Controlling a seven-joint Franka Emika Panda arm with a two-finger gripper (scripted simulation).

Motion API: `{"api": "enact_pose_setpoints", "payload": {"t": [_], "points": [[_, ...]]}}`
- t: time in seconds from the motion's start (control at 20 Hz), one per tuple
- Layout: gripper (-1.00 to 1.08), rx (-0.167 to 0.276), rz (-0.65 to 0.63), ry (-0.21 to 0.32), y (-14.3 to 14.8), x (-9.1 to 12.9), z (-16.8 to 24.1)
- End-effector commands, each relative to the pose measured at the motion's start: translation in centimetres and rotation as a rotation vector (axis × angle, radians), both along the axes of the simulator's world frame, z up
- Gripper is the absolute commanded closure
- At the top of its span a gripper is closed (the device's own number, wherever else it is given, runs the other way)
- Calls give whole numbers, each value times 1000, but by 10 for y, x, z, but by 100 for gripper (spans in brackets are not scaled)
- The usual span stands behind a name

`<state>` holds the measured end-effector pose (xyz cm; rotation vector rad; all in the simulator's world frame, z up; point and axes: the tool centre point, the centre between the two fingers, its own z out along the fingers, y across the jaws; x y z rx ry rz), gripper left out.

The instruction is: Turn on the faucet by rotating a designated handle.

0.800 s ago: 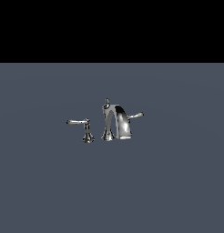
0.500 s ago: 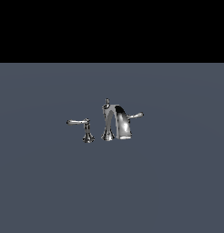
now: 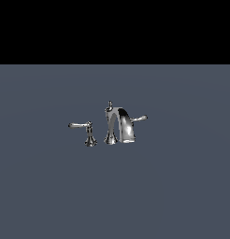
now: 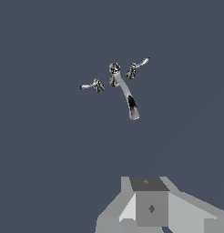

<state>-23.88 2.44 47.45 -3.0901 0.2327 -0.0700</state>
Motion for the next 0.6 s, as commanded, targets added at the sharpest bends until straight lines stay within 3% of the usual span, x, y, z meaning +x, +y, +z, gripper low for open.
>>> {"api": "enact_pose_setpoints", "payload": {"t": [0.0, 0.55], "points": [[108, 0, -38, 2, 8, 4, -12], [108, 1, -264, 15, 51, 36, -82]]}}
